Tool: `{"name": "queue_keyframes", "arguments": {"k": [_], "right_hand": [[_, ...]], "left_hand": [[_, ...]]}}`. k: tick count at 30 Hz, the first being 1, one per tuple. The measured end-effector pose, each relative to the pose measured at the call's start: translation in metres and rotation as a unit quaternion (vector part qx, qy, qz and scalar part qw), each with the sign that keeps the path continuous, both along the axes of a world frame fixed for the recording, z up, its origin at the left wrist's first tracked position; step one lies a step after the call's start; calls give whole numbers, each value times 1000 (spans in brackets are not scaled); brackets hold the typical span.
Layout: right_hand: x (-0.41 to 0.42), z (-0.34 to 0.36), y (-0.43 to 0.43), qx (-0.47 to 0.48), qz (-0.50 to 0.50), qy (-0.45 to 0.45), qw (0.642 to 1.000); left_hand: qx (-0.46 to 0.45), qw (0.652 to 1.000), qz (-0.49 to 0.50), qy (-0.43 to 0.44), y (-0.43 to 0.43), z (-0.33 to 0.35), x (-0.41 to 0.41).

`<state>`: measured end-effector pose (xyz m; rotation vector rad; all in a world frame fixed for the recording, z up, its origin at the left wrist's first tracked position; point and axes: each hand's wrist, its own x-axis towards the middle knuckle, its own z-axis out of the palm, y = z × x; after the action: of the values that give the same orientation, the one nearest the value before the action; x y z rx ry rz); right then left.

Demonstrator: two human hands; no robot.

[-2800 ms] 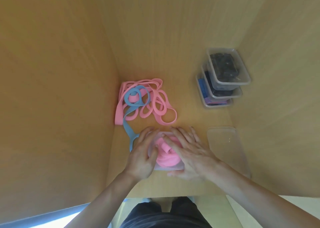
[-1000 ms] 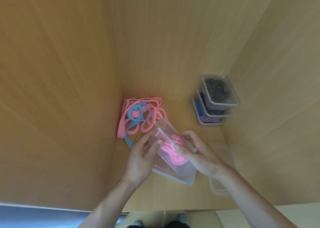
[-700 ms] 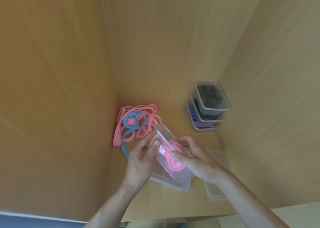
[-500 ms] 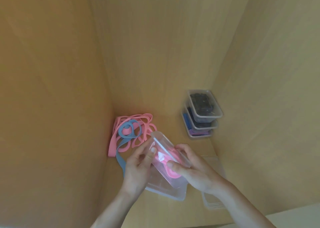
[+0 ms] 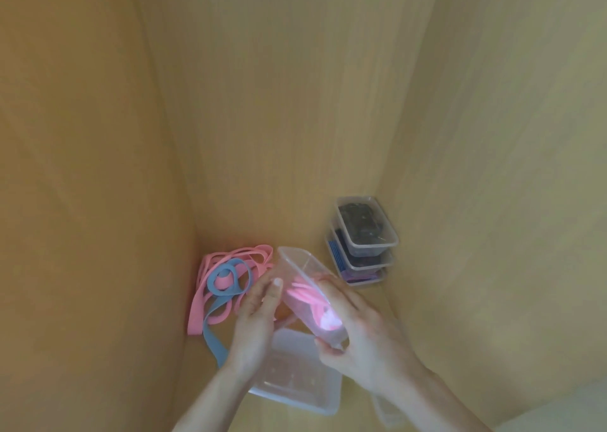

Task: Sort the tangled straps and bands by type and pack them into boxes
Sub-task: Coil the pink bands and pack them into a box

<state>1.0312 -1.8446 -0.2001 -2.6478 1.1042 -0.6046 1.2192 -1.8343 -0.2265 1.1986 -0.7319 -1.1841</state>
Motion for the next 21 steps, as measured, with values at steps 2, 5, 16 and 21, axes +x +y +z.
{"name": "queue_keyframes", "arguments": {"k": [2,5,16,21], "right_hand": [[-1,24,-14,-59,-67,-70,994],[0,40,-43,-89,-79,-83,989],[-12,59,-155,-68,-241,111,962],[0,50,-174,-70,-282,180,940]], "left_hand": [[24,999,27,4,0,-3,-2],[46,997,54,5,7,-14,0],[74,990,110,51,13,-27,16],[83,991,103,35,16,-30,21]]}}
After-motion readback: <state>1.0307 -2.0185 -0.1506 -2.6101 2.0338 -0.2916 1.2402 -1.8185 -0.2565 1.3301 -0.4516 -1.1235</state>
